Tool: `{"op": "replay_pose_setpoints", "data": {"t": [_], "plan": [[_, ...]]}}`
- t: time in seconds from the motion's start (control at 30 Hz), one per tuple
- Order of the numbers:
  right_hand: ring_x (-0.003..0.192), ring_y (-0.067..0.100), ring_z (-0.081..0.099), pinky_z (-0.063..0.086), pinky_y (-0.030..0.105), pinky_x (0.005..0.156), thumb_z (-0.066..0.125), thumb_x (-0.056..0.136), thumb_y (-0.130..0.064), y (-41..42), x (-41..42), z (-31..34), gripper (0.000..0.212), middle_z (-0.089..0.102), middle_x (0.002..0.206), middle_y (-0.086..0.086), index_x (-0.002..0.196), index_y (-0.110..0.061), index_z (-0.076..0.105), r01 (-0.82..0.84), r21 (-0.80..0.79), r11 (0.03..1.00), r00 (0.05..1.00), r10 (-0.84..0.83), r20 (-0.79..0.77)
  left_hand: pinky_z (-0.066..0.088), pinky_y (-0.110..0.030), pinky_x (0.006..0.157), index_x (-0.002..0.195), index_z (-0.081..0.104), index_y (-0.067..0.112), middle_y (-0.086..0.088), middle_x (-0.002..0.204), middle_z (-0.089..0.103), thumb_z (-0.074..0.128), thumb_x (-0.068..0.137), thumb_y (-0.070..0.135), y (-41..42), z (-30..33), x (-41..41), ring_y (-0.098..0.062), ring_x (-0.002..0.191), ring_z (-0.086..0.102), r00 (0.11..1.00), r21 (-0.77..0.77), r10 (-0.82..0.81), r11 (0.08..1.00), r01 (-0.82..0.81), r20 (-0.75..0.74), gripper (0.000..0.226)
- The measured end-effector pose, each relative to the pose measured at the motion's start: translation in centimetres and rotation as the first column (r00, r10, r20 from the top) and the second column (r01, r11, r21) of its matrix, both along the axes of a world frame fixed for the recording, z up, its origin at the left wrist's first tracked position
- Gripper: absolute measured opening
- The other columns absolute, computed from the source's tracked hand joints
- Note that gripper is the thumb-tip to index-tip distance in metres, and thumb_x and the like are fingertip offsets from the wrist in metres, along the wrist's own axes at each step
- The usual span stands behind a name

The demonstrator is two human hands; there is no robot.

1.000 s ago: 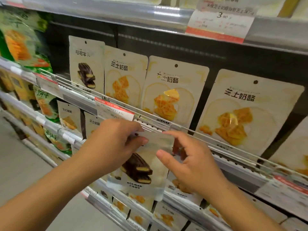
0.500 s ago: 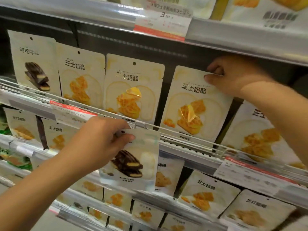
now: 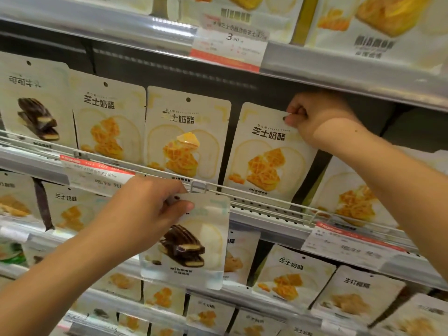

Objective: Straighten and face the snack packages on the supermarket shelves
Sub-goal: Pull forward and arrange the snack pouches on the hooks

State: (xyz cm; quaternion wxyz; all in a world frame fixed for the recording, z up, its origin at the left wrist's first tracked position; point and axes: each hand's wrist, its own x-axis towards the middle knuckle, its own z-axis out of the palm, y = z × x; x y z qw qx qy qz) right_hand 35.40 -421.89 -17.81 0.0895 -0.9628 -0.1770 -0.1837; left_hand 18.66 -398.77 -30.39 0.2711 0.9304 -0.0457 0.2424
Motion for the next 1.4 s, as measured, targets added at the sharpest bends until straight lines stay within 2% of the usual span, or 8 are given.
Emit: {"op": "replay_pose_setpoints", "data": {"t": [0.43, 0.57, 0.77, 0.87, 0.93, 1.03, 1.23, 1.4], "plan": [[0.090, 0.023, 0.055, 0.044, 0.034, 0.079, 0.056, 0.095, -0.031, 0.0, -2.4, 0.0, 0.024, 0.062, 0.104, 0.003, 0.119, -0.027, 0.057, 0.026, -0.057, 0.998, 0.997, -0.030, -0.066, 0.054, -0.038, 0.062, 0.085, 0.069, 0.017, 0.005, 0.067, 0.069, 0.066, 0.087, 0.037, 0.3, 0.0, -0.3, -0.015, 0.066, 0.065, 0.996, 0.018, 0.036, 0.999, -0.035, -0.078, 0.021], [0.119, 0.023, 0.055, 0.042, 0.040, 0.102, 0.053, 0.096, -0.030, 0.5, -6.5, -3.6, 0.037, 0.063, 0.123, 0.005, 0.129, -0.017, 0.057, -0.413, -0.097, 0.905, 0.854, 0.422, 0.305, 0.053, -0.036, 0.064, 0.086, 0.068, 0.022, 0.006, 0.069, 0.069, 0.066, 0.088, 0.037, 0.5, 0.3, -0.4, -0.013, 0.066, 0.063, 0.997, 0.024, 0.051, 0.998, -0.050, -0.062, 0.015], [0.085, 0.000, 0.061, 0.053, 0.026, 0.070, 0.049, 0.087, -0.060, 5.9, -10.3, -9.6, 0.048, 0.067, 0.100, -0.016, 0.129, -0.038, 0.048, -0.694, 0.158, 0.702, 0.681, 0.712, -0.172, 0.048, -0.034, 0.057, 0.081, 0.070, 0.020, 0.003, 0.062, 0.065, 0.068, 0.087, 0.033, 1.5, 1.1, -2.1, -0.010, 0.057, 0.058, 0.996, 0.037, 0.092, 0.995, -0.092, -0.014, 0.015], [0.056, 0.008, 0.056, 0.039, 0.019, 0.046, 0.060, 0.090, -0.039, 9.1, -10.0, -11.1, 0.015, 0.058, 0.061, -0.010, 0.105, -0.037, 0.059, -0.753, 0.235, 0.614, 0.609, 0.786, -0.104, 0.050, -0.036, 0.055, 0.082, 0.070, 0.023, 0.008, 0.065, 0.065, 0.068, 0.087, 0.033, 3.2, 0.7, -4.4, -0.006, 0.058, 0.058, 0.991, 0.015, 0.134, 0.991, -0.134, 0.003, 0.012], [0.061, 0.005, 0.056, 0.039, 0.018, 0.049, 0.064, 0.089, -0.034, 11.8, -10.3, -11.5, 0.004, 0.057, 0.061, -0.014, 0.092, -0.036, 0.061, -0.777, 0.258, 0.574, 0.575, 0.814, -0.080, 0.052, -0.031, 0.058, 0.091, 0.067, 0.027, 0.014, 0.077, 0.064, 0.069, 0.087, 0.031, 4.8, -0.2, -6.2, -0.003, 0.066, 0.059, 0.978, -0.010, 0.202, 0.979, -0.202, 0.059, 0.005], [0.065, 0.003, 0.057, 0.040, 0.017, 0.050, 0.068, 0.086, -0.031, 16.6, -11.1, -11.7, 0.007, 0.062, 0.068, -0.015, 0.086, -0.035, 0.063, -0.775, 0.301, 0.555, 0.556, 0.826, -0.090, 0.046, -0.013, 0.068, 0.127, 0.052, 0.029, 0.013, 0.110, 0.049, 0.068, 0.080, 0.040, 8.2, -2.7, -9.3, 0.002, 0.078, 0.052, 0.887, -0.077, 0.436, 0.900, -0.429, 0.155, 0.051], [0.068, 0.004, 0.065, 0.052, 0.024, 0.057, 0.070, 0.085, -0.021, 26.3, -13.3, -12.1, 0.010, 0.071, 0.077, -0.013, 0.086, -0.031, 0.068, -0.677, 0.541, 0.498, 0.523, 0.844, -0.122, 0.047, -0.028, 0.090, 0.138, 0.019, 0.047, 0.010, 0.129, 0.036, 0.070, 0.058, 0.064, 17.8, -7.9, -15.0, 0.003, 0.108, 0.046, 0.790, -0.470, 0.612, 0.685, -0.557, -0.044, 0.096], [0.067, 0.007, 0.066, 0.055, 0.031, 0.056, 0.071, 0.085, -0.019, 35.5, -16.5, -12.3, 0.013, 0.071, 0.077, -0.014, 0.082, -0.032, 0.067, -0.644, 0.587, 0.491, 0.540, 0.835, -0.107, 0.055, -0.029, 0.088, 0.123, 0.049, 0.043, 0.025, 0.107, 0.063, 0.079, 0.065, 0.059, 26.9, -11.2, -16.6, 0.008, 0.098, 0.060, 0.855, -0.573, 0.476, 0.650, -0.499, -0.206, 0.068]]}}
